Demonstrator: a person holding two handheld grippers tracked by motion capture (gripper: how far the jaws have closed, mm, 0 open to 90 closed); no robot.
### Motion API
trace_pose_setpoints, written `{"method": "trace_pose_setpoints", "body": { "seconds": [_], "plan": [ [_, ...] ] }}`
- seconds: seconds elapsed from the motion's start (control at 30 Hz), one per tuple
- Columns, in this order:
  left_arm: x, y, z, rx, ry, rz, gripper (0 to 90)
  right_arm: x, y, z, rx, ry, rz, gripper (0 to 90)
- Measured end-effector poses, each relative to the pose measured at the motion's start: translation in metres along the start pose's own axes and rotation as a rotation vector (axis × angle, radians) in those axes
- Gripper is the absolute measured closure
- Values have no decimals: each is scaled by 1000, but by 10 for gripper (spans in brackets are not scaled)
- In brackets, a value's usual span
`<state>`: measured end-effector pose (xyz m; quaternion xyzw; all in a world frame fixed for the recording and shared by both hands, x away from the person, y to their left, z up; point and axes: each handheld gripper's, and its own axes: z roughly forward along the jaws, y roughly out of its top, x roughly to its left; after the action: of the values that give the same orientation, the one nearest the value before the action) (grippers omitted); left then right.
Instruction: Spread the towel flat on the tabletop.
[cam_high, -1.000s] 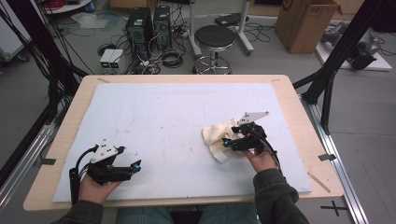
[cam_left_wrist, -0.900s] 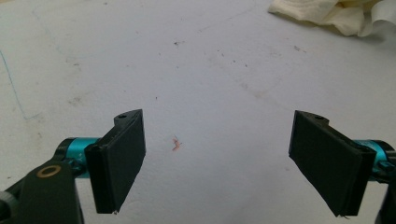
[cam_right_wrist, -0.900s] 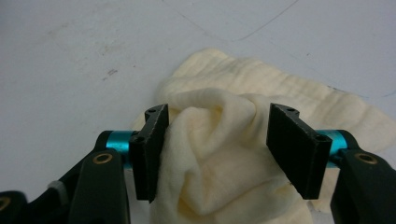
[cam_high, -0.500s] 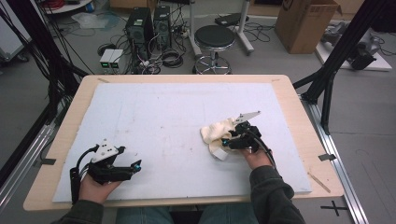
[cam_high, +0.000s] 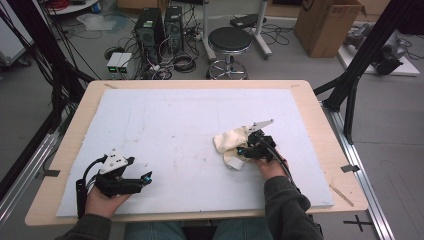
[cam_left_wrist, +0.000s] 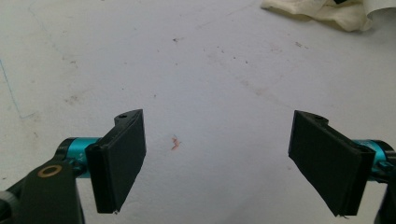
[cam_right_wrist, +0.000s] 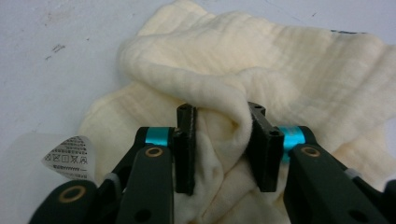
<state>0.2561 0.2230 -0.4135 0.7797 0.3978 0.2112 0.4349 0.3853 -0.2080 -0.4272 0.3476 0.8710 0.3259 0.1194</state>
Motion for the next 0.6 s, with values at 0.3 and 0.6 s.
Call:
{"method": "trace_pose_setpoints", "body": {
  "seconds": [0.3, 0.6],
  "plan": [
    [1, 0, 0, 2, 3, -1, 195, -7, -1, -3, -23, 42, 67, 771],
    [2, 0, 0, -1, 3, -1, 195, -7, 0, -12, -53, 53, 84, 777]
  ]
}}
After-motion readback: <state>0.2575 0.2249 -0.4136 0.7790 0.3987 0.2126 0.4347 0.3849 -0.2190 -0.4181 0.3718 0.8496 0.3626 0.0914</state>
